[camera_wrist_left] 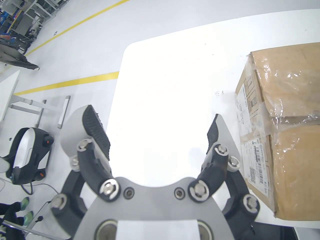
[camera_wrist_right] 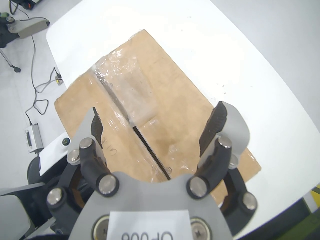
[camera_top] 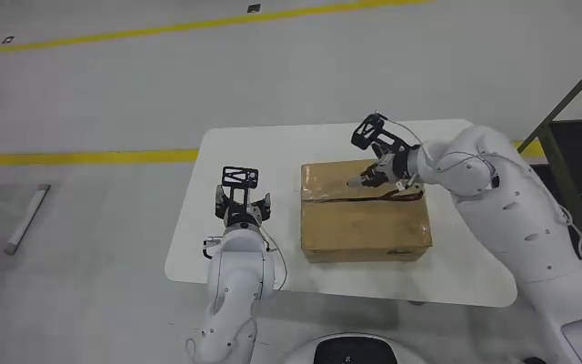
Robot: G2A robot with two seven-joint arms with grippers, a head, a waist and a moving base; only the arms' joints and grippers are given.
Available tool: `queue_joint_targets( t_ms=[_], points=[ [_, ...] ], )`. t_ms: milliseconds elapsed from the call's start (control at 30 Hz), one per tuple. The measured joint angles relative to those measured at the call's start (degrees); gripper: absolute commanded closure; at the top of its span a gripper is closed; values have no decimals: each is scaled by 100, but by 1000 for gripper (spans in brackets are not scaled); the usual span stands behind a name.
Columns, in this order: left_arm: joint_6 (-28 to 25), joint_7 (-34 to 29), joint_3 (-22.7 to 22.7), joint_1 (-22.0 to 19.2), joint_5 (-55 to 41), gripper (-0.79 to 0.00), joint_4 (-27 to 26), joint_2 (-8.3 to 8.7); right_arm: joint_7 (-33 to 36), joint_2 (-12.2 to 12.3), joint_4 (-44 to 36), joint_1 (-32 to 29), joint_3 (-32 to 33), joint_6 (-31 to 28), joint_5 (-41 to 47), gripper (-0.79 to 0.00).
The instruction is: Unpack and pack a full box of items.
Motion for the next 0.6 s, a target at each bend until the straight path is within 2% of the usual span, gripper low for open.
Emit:
queue_joint_targets(
  t_ms=[100, 200, 233, 333, 500, 600],
  points=[
    [0, 0, 0, 0, 0, -785, 0, 0, 418, -50, 304, 464, -343, -344, -50, -785],
    [0, 0, 0, 0, 0, -785, 0, 0, 560, -142, 729, 946, -721, -628, 47, -785],
    [0, 0, 0, 0, 0, -785, 0, 0, 528, -174, 858, 1074, -829, -674, 49, -733],
    [0, 0, 0, 0, 0, -785, 0, 0, 389, -302, 1244, 1447, -1231, -839, 63, -662],
    [0, 0, 0, 0, 0, -785, 0, 0, 158, -555, 1744, 1912, -1935, -1057, 98, -600],
    [0, 0, 0, 0, 0, -785, 0, 0, 32, -705, 2032, 2107, -2292, -1144, 118, -597]
  ],
)
